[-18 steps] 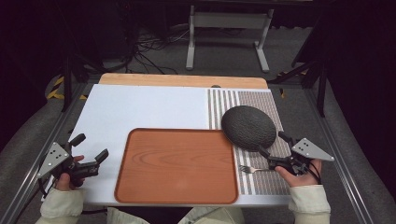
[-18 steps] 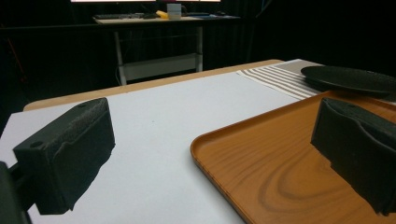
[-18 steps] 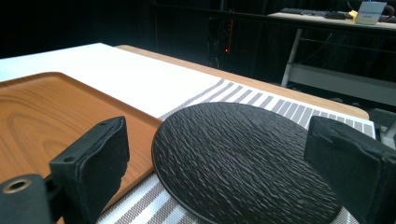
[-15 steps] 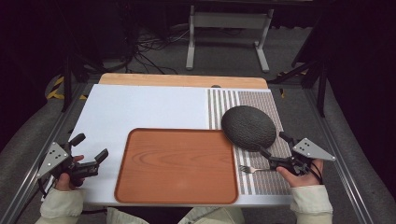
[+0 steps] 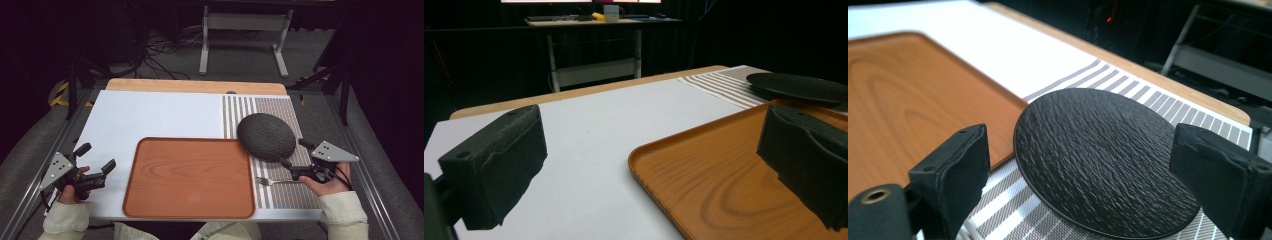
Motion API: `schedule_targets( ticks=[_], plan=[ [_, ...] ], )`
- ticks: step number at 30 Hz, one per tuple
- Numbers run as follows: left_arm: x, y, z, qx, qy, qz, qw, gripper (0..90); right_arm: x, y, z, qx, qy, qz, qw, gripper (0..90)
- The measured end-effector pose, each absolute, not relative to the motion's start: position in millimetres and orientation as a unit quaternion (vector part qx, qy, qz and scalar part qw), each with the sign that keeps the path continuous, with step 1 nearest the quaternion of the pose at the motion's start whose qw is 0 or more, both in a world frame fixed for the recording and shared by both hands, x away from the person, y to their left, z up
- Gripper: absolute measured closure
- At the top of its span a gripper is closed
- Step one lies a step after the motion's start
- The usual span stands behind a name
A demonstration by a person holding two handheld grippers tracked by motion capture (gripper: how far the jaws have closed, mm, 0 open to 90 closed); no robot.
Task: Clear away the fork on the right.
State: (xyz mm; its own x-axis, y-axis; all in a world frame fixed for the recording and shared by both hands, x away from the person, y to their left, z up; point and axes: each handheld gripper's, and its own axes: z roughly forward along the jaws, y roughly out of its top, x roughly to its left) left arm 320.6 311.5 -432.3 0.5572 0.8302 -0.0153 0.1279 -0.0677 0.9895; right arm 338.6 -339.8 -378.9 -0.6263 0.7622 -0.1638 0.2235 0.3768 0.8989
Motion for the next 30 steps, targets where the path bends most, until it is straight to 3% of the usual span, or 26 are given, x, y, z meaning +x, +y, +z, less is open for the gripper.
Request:
schedule_targets(
  ticks=[15,30],
  plan=[
    [321,311,-432,0.664,0.361,0.304,0.58,0.0,354,-324,-351,0.253,0.872,0.332,0.256,14.2],
    [321,311,-432,0.666,0.36,0.303,0.579,0.0,364,-318,-346,0.209,0.919,0.244,0.227,16.7]
  ],
)
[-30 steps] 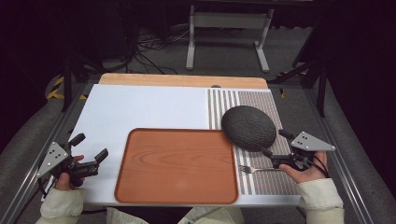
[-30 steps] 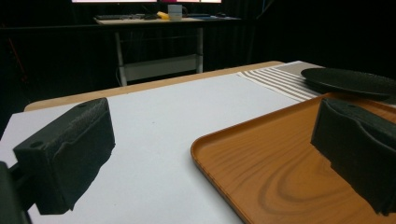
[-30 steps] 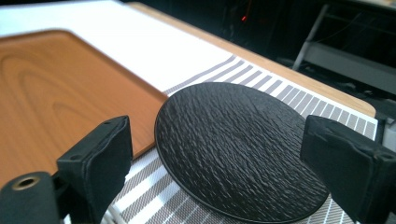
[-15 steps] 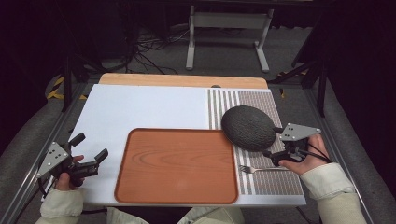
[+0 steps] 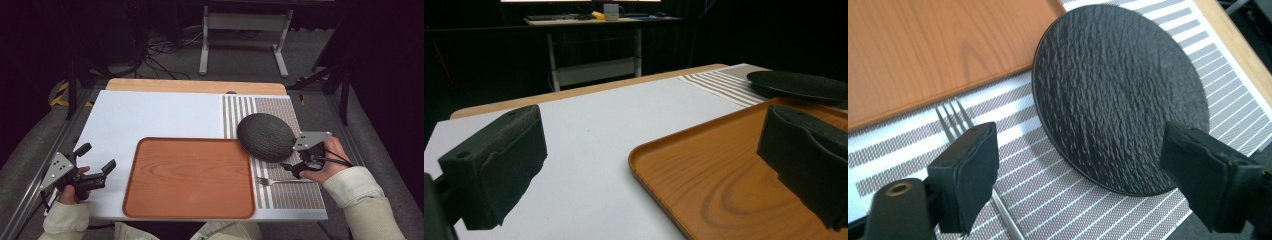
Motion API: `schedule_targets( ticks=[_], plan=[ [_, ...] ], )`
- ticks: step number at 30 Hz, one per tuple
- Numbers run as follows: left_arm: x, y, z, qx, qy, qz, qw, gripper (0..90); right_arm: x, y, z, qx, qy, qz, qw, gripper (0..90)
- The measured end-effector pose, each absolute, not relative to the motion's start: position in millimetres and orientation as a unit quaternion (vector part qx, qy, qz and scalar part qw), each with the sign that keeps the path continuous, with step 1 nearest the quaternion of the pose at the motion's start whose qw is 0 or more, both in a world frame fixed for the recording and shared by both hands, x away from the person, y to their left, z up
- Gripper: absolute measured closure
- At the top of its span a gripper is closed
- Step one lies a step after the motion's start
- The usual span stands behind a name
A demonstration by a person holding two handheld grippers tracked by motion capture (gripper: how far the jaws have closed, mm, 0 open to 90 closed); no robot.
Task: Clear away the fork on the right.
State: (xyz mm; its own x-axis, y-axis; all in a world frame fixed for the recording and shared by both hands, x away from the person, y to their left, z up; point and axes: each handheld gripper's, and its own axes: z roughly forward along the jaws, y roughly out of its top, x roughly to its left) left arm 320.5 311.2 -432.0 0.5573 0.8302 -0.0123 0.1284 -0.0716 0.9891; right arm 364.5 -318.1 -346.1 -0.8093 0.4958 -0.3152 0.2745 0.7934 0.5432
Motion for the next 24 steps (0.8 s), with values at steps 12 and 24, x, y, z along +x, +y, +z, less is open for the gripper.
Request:
schedule_targets(
  ticks=[12,24],
  plan=[
    [321,311,-432,0.666,0.359,0.304,0.579,0.0,373,-308,-345,0.172,0.949,0.187,0.189,20.1],
    [321,312,-432,0.666,0.359,0.304,0.579,0.0,380,-297,-347,0.13,0.969,0.143,0.152,23.8]
  ],
)
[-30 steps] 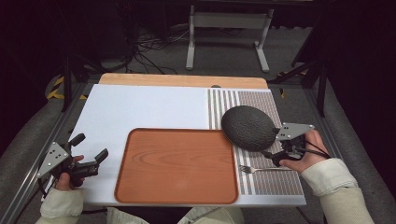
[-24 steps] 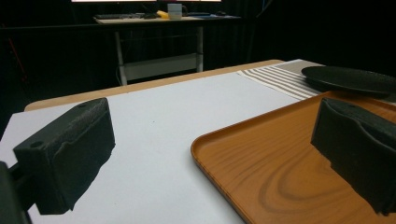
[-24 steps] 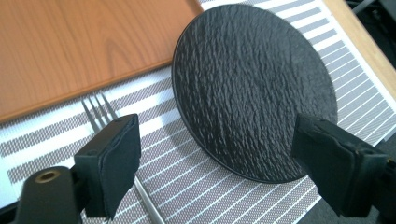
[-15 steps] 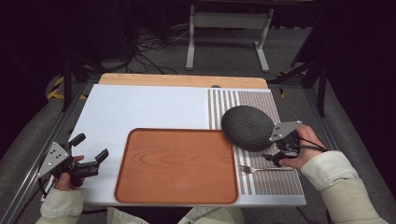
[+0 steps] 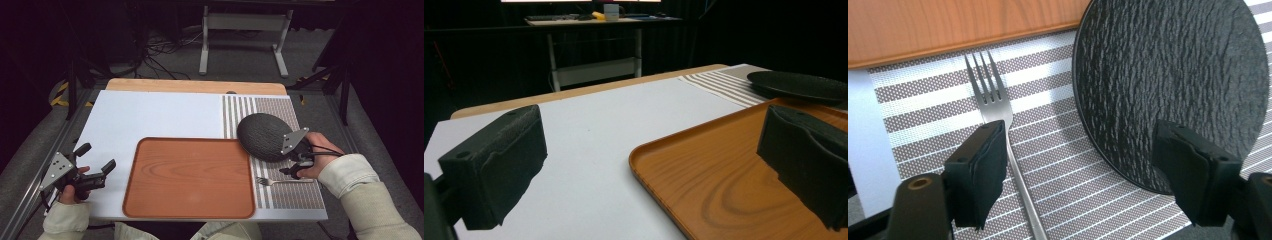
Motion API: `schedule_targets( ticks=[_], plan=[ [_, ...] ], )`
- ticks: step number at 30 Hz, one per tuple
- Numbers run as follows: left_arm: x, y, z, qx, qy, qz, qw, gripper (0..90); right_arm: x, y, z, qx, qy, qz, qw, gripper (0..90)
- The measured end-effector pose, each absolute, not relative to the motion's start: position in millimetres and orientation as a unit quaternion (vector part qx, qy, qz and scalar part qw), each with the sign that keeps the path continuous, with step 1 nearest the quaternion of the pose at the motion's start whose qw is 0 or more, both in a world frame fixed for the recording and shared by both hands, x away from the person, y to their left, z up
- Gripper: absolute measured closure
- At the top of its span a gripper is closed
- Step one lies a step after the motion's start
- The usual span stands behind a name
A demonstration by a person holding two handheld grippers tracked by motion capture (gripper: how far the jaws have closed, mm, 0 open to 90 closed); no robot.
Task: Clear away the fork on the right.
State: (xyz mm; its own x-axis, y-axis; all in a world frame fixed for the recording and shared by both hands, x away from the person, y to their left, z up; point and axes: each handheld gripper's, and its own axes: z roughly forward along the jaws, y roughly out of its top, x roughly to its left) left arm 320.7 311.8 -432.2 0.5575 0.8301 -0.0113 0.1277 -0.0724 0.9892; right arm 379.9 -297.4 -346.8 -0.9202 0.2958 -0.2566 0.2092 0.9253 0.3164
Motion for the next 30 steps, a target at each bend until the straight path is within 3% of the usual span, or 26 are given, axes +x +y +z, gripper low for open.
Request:
schedule_targets(
  ticks=[18,30],
  plan=[
    [321,311,-432,0.666,0.36,0.303,0.579,0.0,383,-298,-385,0.108,0.987,0.09,0.079,33.6],
    [321,310,-433,0.667,0.359,0.303,0.579,0.0,391,-289,-408,0.071,0.997,0.002,0.028,56.1]
  ],
)
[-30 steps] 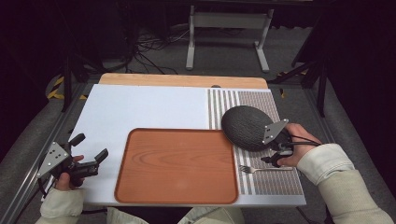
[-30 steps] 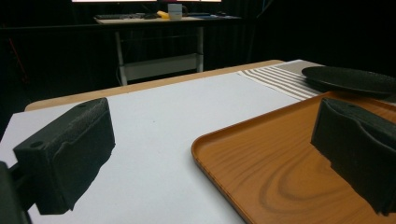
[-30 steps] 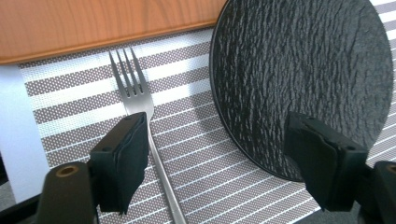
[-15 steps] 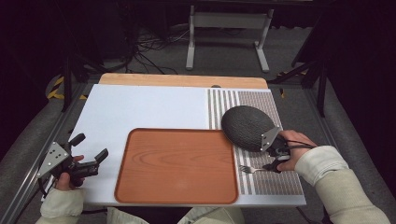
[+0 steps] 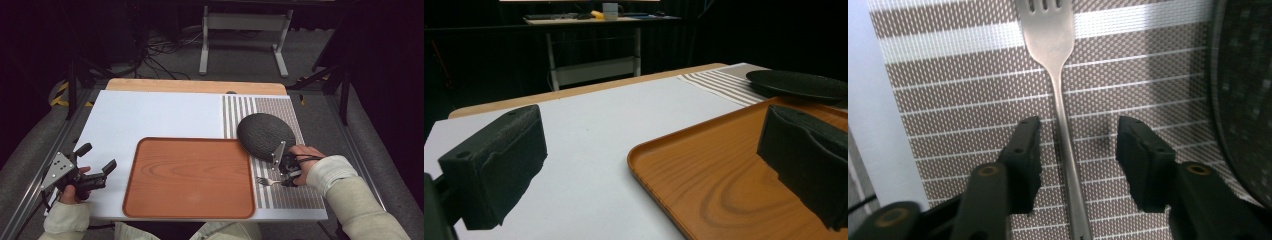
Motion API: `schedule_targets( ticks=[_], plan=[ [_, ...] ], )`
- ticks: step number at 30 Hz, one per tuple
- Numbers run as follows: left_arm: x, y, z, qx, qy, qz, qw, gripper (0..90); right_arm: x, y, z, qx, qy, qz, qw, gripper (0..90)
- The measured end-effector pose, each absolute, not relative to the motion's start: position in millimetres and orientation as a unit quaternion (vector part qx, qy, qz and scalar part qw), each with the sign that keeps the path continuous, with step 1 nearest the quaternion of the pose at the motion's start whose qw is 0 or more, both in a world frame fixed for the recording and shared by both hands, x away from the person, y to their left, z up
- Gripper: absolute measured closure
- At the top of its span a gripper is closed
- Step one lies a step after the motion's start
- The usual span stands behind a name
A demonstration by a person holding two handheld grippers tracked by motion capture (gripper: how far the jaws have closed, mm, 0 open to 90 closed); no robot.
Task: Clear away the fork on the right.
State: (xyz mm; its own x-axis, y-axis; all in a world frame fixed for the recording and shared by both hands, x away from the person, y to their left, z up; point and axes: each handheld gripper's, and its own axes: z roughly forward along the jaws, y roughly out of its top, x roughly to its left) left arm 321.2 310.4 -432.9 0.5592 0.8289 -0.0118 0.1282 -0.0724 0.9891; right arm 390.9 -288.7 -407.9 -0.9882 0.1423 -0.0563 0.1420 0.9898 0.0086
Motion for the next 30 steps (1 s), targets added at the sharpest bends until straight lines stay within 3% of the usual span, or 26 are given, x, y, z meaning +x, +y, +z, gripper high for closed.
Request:
schedule_targets(
  ticks=[5,12,14,30],
  plan=[
    [321,311,-433,0.668,0.358,0.302,0.578,0.0,391,-283,-411,0.056,0.998,-0.02,0.019,70.9],
    [321,310,-433,0.668,0.358,0.302,0.578,0.0,392,-279,-414,0.04,0.998,-0.038,0.01,77.6],
    [321,310,-433,0.668,0.358,0.302,0.578,0.0,391,-276,-414,0.029,0.998,-0.047,0.007,83.1],
    [321,310,-433,0.668,0.357,0.302,0.579,0.0,392,-277,-406,0.03,0.999,-0.034,0.019,84.8]
  ],
)
